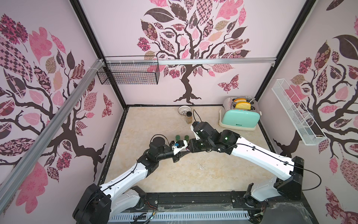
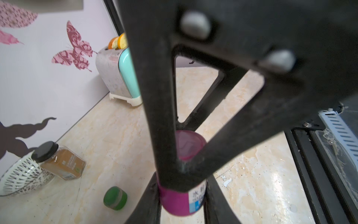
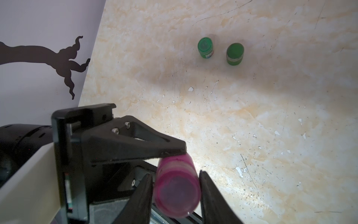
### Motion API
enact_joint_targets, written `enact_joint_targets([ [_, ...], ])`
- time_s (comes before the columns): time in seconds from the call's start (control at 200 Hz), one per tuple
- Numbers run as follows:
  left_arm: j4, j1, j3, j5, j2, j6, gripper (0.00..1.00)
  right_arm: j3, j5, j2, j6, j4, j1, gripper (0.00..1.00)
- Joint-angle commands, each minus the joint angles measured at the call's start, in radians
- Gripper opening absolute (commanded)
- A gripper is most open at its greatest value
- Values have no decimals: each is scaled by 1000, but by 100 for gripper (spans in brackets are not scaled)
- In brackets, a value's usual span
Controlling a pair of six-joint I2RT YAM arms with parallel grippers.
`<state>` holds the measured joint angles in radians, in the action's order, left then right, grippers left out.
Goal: Close the paint jar lid
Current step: Screw the lid onto the paint jar.
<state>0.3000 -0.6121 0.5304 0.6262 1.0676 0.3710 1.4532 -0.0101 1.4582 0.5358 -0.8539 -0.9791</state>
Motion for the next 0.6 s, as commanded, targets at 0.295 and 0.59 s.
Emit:
enact_joint_targets([
  [0.295,54,-11,38,65,-4,23,21,51,-125,-177,-493,-64,136,72],
  [0.59,-57,-12,85,211,39,43,22,-64,-337,-192,-1001,-83,149,72],
])
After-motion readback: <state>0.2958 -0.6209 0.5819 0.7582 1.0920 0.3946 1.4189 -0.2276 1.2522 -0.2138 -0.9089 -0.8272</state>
